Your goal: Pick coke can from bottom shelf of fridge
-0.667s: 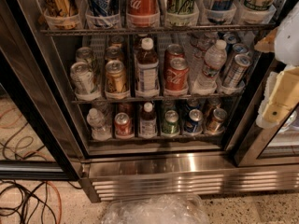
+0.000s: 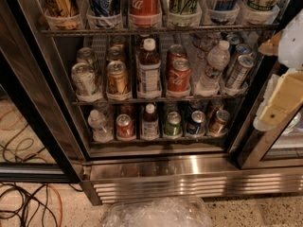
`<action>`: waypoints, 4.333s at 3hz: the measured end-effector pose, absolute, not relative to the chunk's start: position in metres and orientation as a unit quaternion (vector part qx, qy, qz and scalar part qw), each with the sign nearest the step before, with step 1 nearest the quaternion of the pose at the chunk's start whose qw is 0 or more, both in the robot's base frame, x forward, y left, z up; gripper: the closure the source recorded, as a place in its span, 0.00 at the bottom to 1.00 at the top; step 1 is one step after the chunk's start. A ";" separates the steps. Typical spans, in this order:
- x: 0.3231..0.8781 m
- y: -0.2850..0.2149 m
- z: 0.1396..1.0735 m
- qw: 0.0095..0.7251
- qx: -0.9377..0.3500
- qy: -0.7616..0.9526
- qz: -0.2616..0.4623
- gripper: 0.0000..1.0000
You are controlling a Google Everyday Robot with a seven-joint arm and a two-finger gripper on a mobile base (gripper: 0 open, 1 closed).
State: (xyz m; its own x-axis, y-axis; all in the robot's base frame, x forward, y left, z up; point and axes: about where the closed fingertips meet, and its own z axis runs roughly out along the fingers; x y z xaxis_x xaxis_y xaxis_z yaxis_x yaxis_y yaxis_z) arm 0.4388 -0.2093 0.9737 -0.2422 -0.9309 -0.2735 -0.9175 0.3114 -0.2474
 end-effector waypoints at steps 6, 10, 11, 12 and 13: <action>0.439 -0.107 0.902 0.438 -0.426 0.780 0.138 0.00; 0.466 -0.081 0.856 0.529 -0.373 0.753 0.121 0.00; 0.478 -0.089 0.833 0.561 -0.333 0.749 0.115 0.00; 0.484 -0.105 0.803 0.586 -0.295 0.747 0.106 0.00; 0.486 -0.080 0.788 0.610 -0.285 0.729 0.128 0.00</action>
Offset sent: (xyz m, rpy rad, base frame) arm 0.0034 0.0501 -0.0377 0.4735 -0.1452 -0.1859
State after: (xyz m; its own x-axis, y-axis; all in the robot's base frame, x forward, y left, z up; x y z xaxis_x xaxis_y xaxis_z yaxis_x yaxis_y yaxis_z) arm 0.4856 -0.0798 0.7878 -0.0945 -0.2581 -0.9615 -0.5713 0.8050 -0.1599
